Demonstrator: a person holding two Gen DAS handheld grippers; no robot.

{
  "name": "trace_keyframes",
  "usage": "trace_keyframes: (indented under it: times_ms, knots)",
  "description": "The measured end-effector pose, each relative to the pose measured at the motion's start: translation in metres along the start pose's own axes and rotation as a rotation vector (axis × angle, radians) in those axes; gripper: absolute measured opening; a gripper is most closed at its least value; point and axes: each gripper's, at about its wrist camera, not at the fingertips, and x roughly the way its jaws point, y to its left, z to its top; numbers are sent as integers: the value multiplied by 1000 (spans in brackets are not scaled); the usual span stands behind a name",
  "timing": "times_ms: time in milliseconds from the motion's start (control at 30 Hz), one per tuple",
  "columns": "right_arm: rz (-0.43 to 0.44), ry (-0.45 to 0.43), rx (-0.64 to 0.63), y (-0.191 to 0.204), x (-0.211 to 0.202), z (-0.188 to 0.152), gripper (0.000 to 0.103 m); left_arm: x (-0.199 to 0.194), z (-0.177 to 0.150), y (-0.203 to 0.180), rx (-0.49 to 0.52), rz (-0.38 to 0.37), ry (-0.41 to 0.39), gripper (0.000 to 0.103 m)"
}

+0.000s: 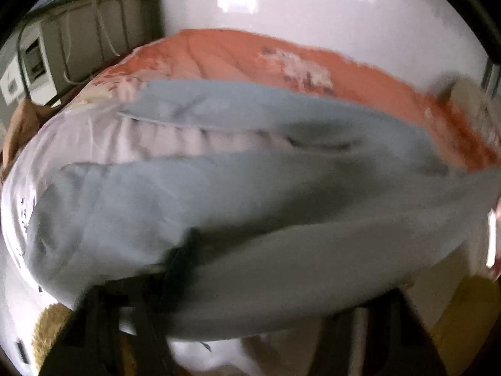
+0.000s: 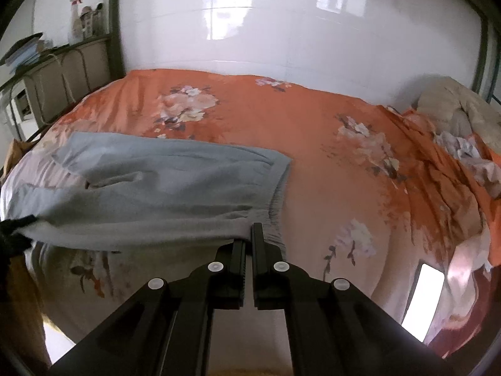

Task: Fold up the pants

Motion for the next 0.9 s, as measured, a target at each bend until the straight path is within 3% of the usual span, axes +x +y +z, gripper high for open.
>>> trace_keyframes:
  times_ms: [33, 100, 233, 467, 567, 700, 900]
  knots:
    - [-4, 4, 8, -2, 0, -1, 3, -2, 2, 5, -17, -37, 8, 11]
    - [-14, 6, 27, -8, -1, -5, 3, -11, 8, 16, -72, -186, 16, 11]
    - [-21, 2, 60, -16, -11, -19, 3, -34, 12, 17, -19, -255, 0, 8]
    - [-66, 62, 75, -33, -14, -44, 3, -74, -10, -7, 16, -429, 30, 4]
    - [-68, 85, 70, -37, -8, -46, 3, -84, -14, -12, 31, -447, 35, 3]
    - [-73, 73, 49, -35, -3, -35, 3, -87, 5, -14, 16, -442, 5, 3]
    - [-84, 19, 27, -30, 12, 5, 3, -76, 52, -12, 39, -341, -72, 3]
